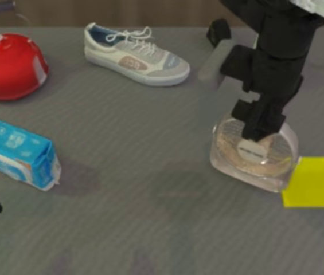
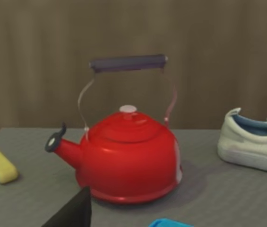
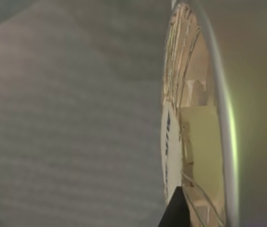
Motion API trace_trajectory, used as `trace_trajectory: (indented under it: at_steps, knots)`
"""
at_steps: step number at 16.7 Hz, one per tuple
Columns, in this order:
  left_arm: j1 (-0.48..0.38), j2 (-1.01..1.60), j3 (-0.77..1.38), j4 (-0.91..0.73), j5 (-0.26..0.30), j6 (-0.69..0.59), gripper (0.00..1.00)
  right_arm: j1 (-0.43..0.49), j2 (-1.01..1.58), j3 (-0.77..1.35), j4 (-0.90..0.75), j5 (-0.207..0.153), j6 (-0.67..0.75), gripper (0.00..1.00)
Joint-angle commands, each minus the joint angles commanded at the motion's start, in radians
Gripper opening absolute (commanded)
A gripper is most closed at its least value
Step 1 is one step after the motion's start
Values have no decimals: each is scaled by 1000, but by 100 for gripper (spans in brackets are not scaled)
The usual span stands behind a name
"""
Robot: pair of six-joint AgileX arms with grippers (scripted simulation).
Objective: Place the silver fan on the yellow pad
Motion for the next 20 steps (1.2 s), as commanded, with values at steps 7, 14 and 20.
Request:
trace_trajectory:
  at_steps: [7,14,20]
  knots:
    - [0,0,0,0,0,0,100,-191,-172,-205,50,-2,-560,0]
    - [0,0,0,0,0,0,100,-284,-258,-314,77,-2,-779,0]
    - [0,0,0,0,0,0,100,-282,-254,-346,116,-3,-775,0]
